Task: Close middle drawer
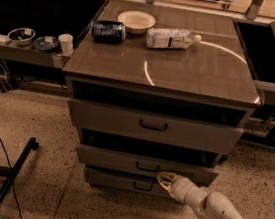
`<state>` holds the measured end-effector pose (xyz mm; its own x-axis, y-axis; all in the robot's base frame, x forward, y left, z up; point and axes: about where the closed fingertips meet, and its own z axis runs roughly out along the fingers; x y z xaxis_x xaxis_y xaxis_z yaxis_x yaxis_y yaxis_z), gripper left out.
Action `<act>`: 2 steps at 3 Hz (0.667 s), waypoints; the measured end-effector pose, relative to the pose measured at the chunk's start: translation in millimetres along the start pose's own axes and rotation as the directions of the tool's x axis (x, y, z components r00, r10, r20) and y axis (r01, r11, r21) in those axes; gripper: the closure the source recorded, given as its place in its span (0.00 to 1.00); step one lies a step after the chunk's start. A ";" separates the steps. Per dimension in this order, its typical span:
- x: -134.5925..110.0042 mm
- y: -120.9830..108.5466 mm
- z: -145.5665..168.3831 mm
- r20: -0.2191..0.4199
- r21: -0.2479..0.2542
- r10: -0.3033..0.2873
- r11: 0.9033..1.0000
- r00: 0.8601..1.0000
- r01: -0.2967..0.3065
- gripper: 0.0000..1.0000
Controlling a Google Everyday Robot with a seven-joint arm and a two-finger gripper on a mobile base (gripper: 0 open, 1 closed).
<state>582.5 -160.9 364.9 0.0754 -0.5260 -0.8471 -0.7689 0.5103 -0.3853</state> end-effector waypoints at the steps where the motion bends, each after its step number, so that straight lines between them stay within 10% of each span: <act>1: 1.1 -17.0 12.6 0.019 0.009 -0.001 1.000 1.000 0.001 1.00; 2: 0.1 -25.2 16.8 0.033 0.008 -0.005 1.000 0.999 0.005 1.00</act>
Offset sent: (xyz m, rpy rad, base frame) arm 0.0471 -0.0086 0.0078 0.0319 -0.0401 0.0127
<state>612.6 -162.4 368.3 0.1002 -0.5058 -0.8568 -0.7631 0.5135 -0.3924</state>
